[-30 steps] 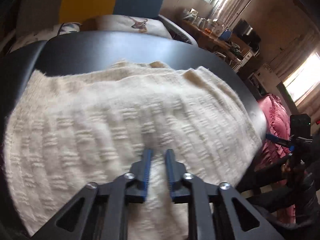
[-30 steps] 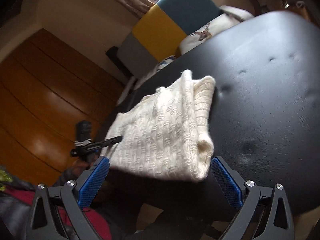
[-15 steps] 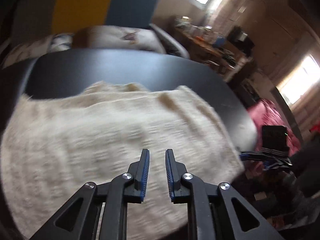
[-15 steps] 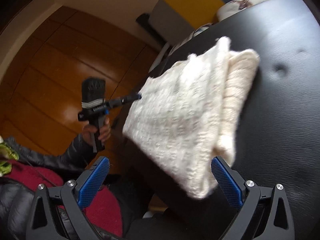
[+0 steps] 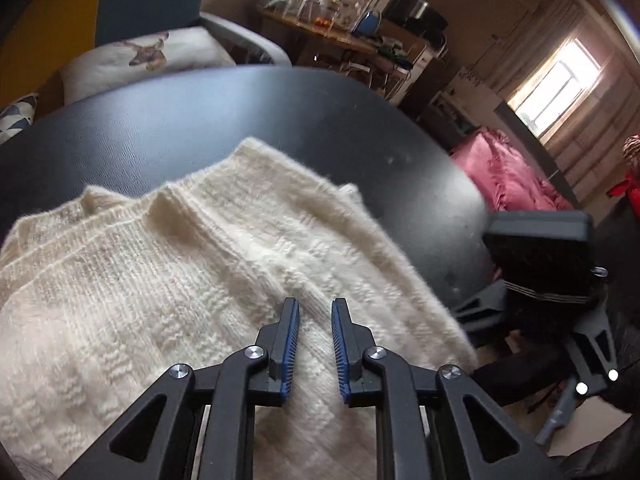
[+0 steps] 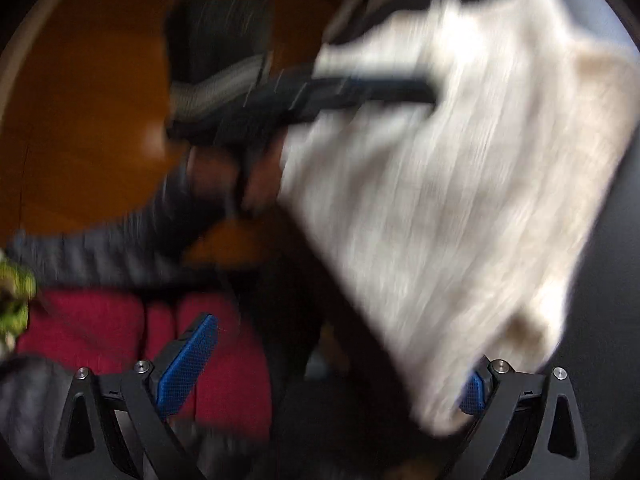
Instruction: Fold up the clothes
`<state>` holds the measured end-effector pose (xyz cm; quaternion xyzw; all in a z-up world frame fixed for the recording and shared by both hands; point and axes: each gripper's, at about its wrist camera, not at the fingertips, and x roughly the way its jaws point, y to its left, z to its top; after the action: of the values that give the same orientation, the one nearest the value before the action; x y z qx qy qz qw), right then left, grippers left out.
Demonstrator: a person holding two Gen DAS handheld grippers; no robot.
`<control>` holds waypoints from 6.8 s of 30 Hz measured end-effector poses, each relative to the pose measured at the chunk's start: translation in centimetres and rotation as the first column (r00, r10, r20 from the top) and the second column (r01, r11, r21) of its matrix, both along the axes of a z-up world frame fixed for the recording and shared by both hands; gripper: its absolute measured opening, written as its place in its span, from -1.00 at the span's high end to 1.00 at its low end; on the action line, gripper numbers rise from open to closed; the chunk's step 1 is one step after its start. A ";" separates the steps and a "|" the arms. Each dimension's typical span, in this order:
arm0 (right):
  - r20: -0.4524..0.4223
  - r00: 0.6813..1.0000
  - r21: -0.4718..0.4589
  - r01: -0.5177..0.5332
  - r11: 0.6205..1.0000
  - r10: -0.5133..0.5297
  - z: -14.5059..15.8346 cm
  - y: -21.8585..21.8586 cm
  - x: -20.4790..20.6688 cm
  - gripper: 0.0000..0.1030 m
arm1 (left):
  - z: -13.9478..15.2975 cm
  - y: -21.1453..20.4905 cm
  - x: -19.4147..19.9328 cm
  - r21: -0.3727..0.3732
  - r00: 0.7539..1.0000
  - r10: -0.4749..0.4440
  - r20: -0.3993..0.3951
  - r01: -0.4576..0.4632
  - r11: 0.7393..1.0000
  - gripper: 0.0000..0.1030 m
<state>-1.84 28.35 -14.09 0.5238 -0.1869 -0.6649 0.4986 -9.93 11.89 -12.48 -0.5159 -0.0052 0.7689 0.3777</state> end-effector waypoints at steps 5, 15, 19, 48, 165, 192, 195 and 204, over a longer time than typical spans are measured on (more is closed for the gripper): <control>0.060 0.997 0.093 -0.061 0.994 0.055 -0.4 -0.2 0.4 -1.00 | -0.3 0.1 0.3 0.047 1.000 0.029 -0.003 -0.029 0.998 0.70; -0.206 0.952 0.218 0.269 0.938 -0.226 5.0 2.4 -0.2 -1.00 | 2.5 -5.7 1.5 0.068 0.984 0.148 -0.099 -0.142 0.987 0.63; -0.388 0.874 0.257 0.407 0.877 -0.292 6.6 1.2 -2.9 -0.99 | 2.1 -8.3 0.4 0.013 0.968 0.213 -0.131 -0.214 0.977 0.63; -0.610 0.760 0.598 0.628 0.498 -0.227 0.4 -0.9 -9.1 0.41 | -0.6 -11.4 -4.4 -0.049 0.943 0.304 -0.137 -0.313 0.948 0.77; -0.171 0.909 0.681 -0.170 0.712 0.380 -0.7 -7.9 -6.7 -1.00 | 3.8 -34.4 -2.0 0.158 0.847 0.520 0.113 -0.532 0.832 0.72; -0.412 0.910 0.451 0.168 0.877 0.037 -4.3 -2.8 -3.2 -1.00 | 12.5 -14.6 0.2 0.442 0.785 0.530 0.322 -0.620 0.649 0.72; -0.425 0.905 0.409 0.182 0.895 0.010 -4.5 -1.6 -2.8 -1.00 | 10.9 -11.3 -0.8 0.362 0.779 0.537 0.322 -0.626 0.691 0.72; -0.442 0.896 0.322 0.197 0.926 -0.037 -5.4 0.9 -2.4 -1.00 | 6.7 -4.9 -1.3 0.185 0.766 0.480 0.427 -0.593 0.784 0.62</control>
<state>-4.23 29.28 -19.47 0.4346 0.0196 -0.8154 0.3818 -11.19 6.97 -5.74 -0.5572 -0.3430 0.7273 0.2073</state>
